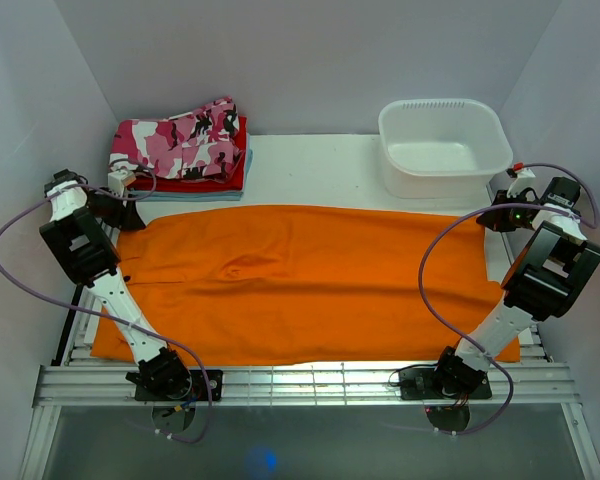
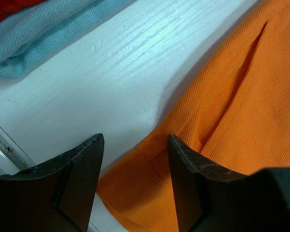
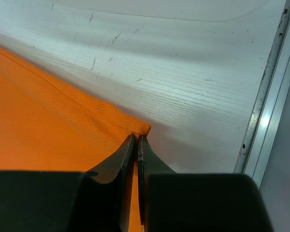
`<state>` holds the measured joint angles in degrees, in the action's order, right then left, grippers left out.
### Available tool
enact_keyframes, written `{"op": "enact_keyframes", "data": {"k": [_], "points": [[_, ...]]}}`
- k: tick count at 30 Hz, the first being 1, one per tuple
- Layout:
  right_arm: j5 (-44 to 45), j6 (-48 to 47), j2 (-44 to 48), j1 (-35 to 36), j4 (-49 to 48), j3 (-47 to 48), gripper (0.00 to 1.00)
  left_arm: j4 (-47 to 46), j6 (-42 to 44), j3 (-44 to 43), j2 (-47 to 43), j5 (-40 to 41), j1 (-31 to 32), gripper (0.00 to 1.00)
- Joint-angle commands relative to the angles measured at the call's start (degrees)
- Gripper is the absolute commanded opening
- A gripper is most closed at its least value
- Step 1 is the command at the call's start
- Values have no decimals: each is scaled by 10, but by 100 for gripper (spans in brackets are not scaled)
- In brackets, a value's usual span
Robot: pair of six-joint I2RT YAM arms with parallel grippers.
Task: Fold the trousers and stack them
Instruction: Fold the trousers
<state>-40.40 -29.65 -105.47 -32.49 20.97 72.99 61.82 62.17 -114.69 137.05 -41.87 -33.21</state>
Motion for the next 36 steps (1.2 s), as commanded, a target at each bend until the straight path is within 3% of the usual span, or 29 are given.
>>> {"op": "enact_keyframes", "data": {"k": [1,5,12,17,18,23,27,36], "points": [[9,-20,4,-5,-3,15,8,30,-13,25,-1,35,-16,69],[9,-23,3,-5,-2,15,8,36,-23,-5,-13,32,-26,74],[7,-23,-3,-5,-3,14,8,69,-14,3,-9,36,-31,70],[2,-28,2,-6,-2,14,8,72,-33,7,-3,29,-33,46],[1,-28,1,-6,-2,16,8,71,-37,-5,-1,21,-33,35],[-2,-21,-4,-12,2,62,8,53,-78,-64,5,-25,-30,22],[-12,-2,-18,-31,8,117,8,22,-115,-100,-6,-58,-25,1],[-85,-13,27,-62,54,156,8,-100,-165,-33,-104,-89,-26,0]]}}
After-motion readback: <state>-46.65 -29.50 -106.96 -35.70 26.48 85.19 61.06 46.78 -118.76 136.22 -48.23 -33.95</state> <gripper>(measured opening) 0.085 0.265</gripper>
